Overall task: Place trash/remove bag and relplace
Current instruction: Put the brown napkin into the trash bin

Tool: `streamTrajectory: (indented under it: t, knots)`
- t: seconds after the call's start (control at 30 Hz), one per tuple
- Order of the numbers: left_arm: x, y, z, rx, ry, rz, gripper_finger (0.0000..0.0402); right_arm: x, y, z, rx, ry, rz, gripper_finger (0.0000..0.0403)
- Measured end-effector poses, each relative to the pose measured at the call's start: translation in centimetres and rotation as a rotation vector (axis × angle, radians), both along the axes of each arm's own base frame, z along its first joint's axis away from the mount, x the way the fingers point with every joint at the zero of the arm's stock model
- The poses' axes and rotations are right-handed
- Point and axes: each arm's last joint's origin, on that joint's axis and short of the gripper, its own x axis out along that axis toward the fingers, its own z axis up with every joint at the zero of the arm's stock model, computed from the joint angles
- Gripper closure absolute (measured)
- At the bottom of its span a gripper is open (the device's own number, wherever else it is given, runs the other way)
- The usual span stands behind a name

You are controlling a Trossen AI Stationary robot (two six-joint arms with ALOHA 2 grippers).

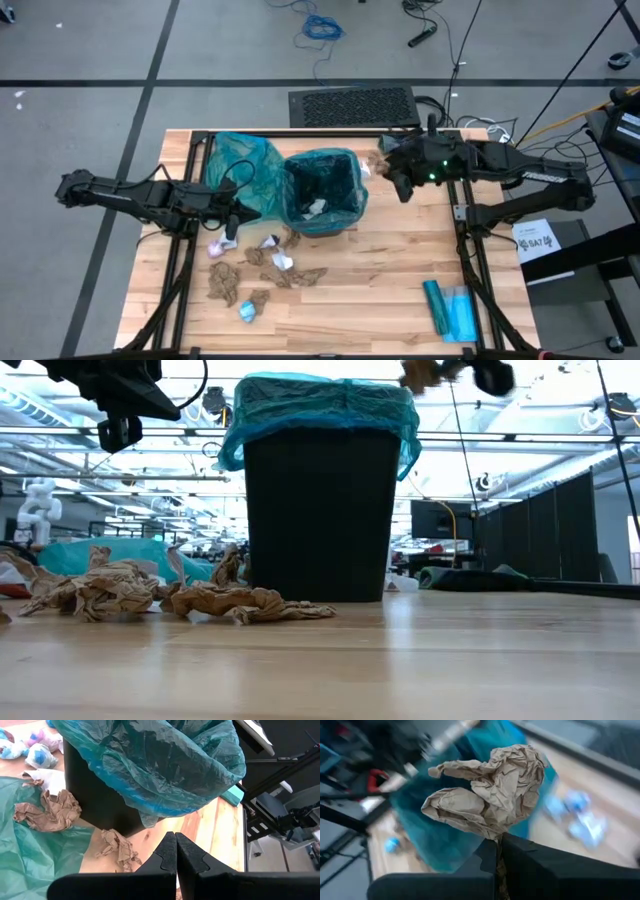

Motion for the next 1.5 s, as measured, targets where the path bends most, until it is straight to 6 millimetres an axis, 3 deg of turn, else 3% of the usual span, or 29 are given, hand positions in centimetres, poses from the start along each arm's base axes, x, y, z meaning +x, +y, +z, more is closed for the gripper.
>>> streamTrajectory:
  t: [0.13, 0.37, 0.6, 0.73, 0.87, 1.03, 1.2, 1.3, 1.5]
  knots:
    - [0.0, 0.0, 0.0, 0.0, 0.0, 0.0, 0.0402, 3.0, -0.2, 0.9, -0.048, -0.065, 0.077, 0.0403]
    - [0.0, 0.0, 0.0, 0.005, 0.001, 0.003, 0.0402, 8.1, -0.5, -1.4, -0.06, -0.044, 0.136, 0.0402]
    - [0.0, 0.0, 0.0, 0.005, 0.003, 0.003, 0.0402, 10.7, -0.7, -3.4, -0.082, -0.005, 0.157, 0.0377]
    - [0.0, 0.0, 0.0, -0.004, 0.004, -0.015, 0.0402, 11.9, -0.7, -4.4, -0.047, 0.002, 0.21, 0.0343]
    - [0.0, -0.1, 0.0, -0.009, 0.005, -0.026, 0.0402, 12.8, -0.7, -4.2, -0.047, -0.075, 0.219, 0.0301]
    - [0.0, -0.1, 0.0, 0.034, 0.006, -0.046, 0.0402, 12.9, -1.1, -3.3, -0.092, -0.155, 0.215, 0.0261]
    - [0.0, -0.1, 0.0, 0.062, 0.005, -0.058, 0.0402, 11.2, -1.8, -1.7, -0.118, -0.18, 0.193, 0.0258]
    - [0.0, -0.1, -0.1, 0.071, 0.007, -0.056, 0.0402, 9.5, -1.9, -0.9, -0.119, -0.154, 0.178, 0.0289]
    - [0.2, -0.1, -0.1, 0.115, 0.066, -0.065, 0.0402, 6.1, -1.1, -0.3, -0.129, -0.025, 0.159, 0.0392]
